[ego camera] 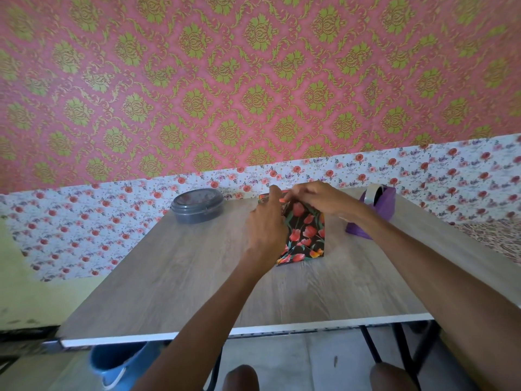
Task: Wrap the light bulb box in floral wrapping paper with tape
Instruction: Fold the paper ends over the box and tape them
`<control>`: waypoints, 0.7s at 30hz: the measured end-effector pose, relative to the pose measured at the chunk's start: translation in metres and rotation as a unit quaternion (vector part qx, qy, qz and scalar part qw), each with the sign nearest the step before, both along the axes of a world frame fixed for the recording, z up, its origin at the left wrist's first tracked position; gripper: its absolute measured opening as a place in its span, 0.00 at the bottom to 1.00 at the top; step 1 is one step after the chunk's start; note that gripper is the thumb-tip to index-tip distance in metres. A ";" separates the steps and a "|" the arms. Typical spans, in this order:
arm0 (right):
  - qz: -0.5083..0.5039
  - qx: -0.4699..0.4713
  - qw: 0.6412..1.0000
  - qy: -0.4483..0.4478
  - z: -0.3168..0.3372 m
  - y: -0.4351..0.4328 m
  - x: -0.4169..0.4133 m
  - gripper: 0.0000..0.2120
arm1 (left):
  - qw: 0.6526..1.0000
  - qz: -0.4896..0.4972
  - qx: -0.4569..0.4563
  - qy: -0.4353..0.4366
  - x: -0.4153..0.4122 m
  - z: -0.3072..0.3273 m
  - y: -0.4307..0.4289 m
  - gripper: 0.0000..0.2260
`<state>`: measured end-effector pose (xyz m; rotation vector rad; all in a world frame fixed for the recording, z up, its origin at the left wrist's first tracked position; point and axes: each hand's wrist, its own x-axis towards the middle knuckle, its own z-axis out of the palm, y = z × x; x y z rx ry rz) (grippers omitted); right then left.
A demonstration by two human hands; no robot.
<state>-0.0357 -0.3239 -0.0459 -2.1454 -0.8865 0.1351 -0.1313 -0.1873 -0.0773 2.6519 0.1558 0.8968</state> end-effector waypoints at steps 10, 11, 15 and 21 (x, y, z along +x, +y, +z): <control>-0.042 -0.058 0.997 0.025 0.013 0.006 -0.018 0.45 | 0.994 -0.081 -0.072 -0.005 0.004 -0.006 0.003 0.23; -0.035 -0.053 0.998 0.025 0.012 0.006 -0.020 0.45 | 0.992 -0.084 -0.089 -0.008 0.005 -0.005 0.004 0.23; 0.007 -0.013 0.999 0.051 0.014 0.001 -0.025 0.47 | 0.982 -0.102 -0.156 -0.016 0.011 -0.003 0.016 0.20; 0.032 -0.028 0.996 0.081 0.009 -0.009 -0.007 0.31 | 0.986 -0.109 -0.119 -0.043 0.020 -0.005 0.021 0.15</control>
